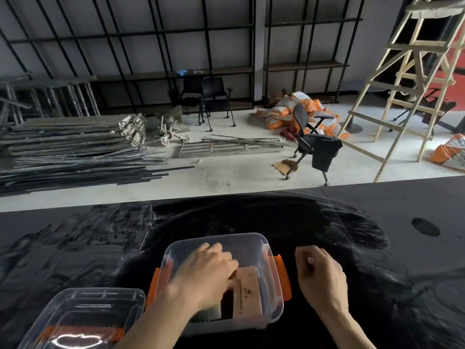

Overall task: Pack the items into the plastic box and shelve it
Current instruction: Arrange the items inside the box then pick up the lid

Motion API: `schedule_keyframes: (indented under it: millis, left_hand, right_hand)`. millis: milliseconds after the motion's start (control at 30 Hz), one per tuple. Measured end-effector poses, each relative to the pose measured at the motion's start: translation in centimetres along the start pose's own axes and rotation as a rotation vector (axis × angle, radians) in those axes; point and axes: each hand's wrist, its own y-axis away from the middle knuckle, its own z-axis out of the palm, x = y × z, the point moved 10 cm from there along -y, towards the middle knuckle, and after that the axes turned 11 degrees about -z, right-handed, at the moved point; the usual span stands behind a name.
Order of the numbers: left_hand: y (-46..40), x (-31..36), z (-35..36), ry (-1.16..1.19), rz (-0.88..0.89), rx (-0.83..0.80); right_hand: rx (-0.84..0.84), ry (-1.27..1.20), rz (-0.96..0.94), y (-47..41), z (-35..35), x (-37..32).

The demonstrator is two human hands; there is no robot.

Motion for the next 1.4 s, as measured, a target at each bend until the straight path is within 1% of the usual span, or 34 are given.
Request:
schedule_keyframes:
  millis: [33,67,100,133,167,200,233,300,333,367,400,433,500,567,600,667,767,833,900,933,967,1033,1100,1167,1233,1300,1333,1400]
  left_hand:
    - [0.6,-0.7,0.1,-0.005,-0.002,0.000]
    - [1.0,-1.4,0.9,-0.004,-0.007,-0.018]
    - [1.5,-1.8,1.3,0.010,-0.006,-0.023]
    - [1.7,-2.0,1.9,0.016,0.000,-0.026]
    - [1.9,-2.1,2.2,0.015,-0.006,-0.017]
    - [2.1,-2.6,2.3,0.014,-0.036,-0.019]
    - [2.2,-3.2,2.3,0.032,-0.082,-0.022]
    - [2.7,-4.5,1.7,0.093,-0.142,0.012]
    - [3.0,-4.7,1.5,0.092,-0.114,0.046]
    - [3.4,-4.6,1.1,0.073,-0.065,0.077]
    - [3.7,-4.7,0.8,0.056,-0.021,0.102]
    - [4.2,-5.0,0.3,0.064,-0.008,0.127]
    - [5.0,-6.4,-0.1,0.077,-0.060,0.134]
    - [5.7,-8.0,0.5,0.089,-0.125,0.090]
    - [6.0,-8.5,1.1,0.082,-0.142,0.057]
    - [6.4,-8.9,1.5,0.079,-0.152,0.042]
    - [6.6,-9.1,0.7,0.150,-0.146,0.135]
    - [6.9,-10.1,-0.3,0.301,-0.194,0.267]
    - [7.5,-12.0,-0.9,0.542,-0.313,0.400]
    - [7.7,-12.9,-0.5,0.690,-0.381,0.427]
    - [7.6,-13.6,0.5,0.838,-0.441,0.412]
    - [6.7,-13.5,2.8,1.103,-0.521,0.304]
    - [6.1,-13.0,4.0,1.272,-0.569,0.253]
    - [6.1,-12.8,4.4,1.343,-0.612,0.275]
    - [6.2,-12.9,4.7,1.346,-0.640,0.298]
    - [6.0,-12.9,5.0,1.312,-0.647,0.295]
    - [6.0,-12.9,5.1,1.305,-0.644,0.293]
    - [6.0,-12.9,5.2,1.304,-0.638,0.310]
  right_hand:
    - [0.098,-0.027,-0.095,-1.0,-2.1,-2.9]
    - [0.146,-0.032,-0.219,-1.5,-3.4,-6.3]
    - [0.142,-0.045,-0.355,-1.6,-3.8,-9.9]
    - [0.083,-0.057,-0.497,-1.2,-3.4,-13.3]
    - [-0.031,-0.052,-0.605,-0.6,-2.1,-16.1]
    - [-0.192,-0.020,-0.664,0.2,-0.1,-18.0]
    - [-0.392,0.047,-0.674,1.0,2.4,-18.9]
    - [-0.793,0.236,-0.614,2.5,7.2,-18.3]
    - [-0.938,0.322,-0.566,3.1,8.9,-17.5]
    - [-1.032,0.379,-0.519,3.4,10.1,-16.6]
    - [-1.079,0.408,-0.476,3.5,10.9,-15.7]
    - [-1.103,0.414,-0.434,3.7,11.7,-14.9]
    - [-1.123,0.391,-0.371,4.1,13.2,-13.6]
    - [-1.140,0.396,-0.336,4.1,13.8,-12.8]
    - [-1.155,0.405,-0.314,4.0,13.9,-12.3]
    - [-1.180,0.416,-0.282,3.8,14.0,-11.8]
    - [-1.193,0.428,-0.301,3.5,14.0,-12.0]
    - [-1.090,0.335,-0.315,2.8,13.6,-13.3]
    - [-0.971,0.188,-0.274,2.2,13.2,-14.4]
    - [-0.953,0.134,-0.232,2.1,13.2,-14.4]
    - [-0.968,0.098,-0.183,2.2,13.5,-14.3]
    - [-1.043,0.071,-0.087,3.0,14.3,-14.0]
    - [-1.089,0.062,-0.023,3.7,14.7,-14.3]
    - [-1.112,0.095,0.003,4.1,14.9,-14.5]
    - [-1.119,0.101,0.016,4.4,14.7,-14.8]
    - [-1.155,0.017,0.079,5.1,14.8,-15.0]
    - [-1.140,-0.045,0.116,5.0,14.7,-15.1]
    - [-1.040,-0.112,0.143,3.9,14.1,-15.1]
